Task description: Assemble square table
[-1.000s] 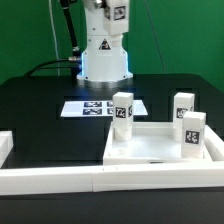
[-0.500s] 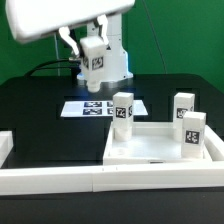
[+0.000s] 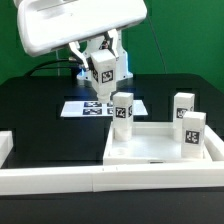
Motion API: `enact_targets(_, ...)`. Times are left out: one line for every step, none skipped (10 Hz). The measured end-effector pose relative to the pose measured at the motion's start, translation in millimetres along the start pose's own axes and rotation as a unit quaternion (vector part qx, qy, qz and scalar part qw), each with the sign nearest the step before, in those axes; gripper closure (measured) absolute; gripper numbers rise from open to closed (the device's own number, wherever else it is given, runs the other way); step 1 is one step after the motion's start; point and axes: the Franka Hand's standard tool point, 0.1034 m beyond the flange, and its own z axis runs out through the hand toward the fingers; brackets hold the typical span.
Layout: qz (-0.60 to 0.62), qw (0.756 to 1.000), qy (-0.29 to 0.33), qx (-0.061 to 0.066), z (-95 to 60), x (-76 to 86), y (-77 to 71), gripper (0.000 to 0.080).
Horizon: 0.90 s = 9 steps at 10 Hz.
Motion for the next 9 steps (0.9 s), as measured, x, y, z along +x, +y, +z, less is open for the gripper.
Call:
enact_targets(0.018, 1.000, 0.015, -0.008, -0.1, 3.0, 3.0, 0.0511)
enact_targets(0.015, 1.000, 0.012, -0.009, -0.1, 1.8, 3.9, 0.0511)
enact_targets(0.014, 1.000, 0.010, -0.010, -0.4, 1.4, 4.7, 0.0511)
enact_targets(0.014, 1.000, 0.011, -0.011, -0.7, 1.1, 5.5, 0.0511)
enact_targets(0.015, 1.000, 0.011, -0.011, -0.9, 0.8, 6.1, 0.0511)
enact_targets(0.012, 1.000, 0.017, -0.022, -0.2, -0.4, 10.1, 0.0511)
enact_targets(0.028, 0.997, 0.048, -0.058, 6.7, -9.3, 19.6, 0.0511)
enact_targets(0.054, 0.994, 0.059, -0.069, 16.5, -8.3, 21.3, 0.0511)
enact_targets(0.057, 0.992, 0.074, -0.088, 21.2, 4.0, 29.5, 0.0511)
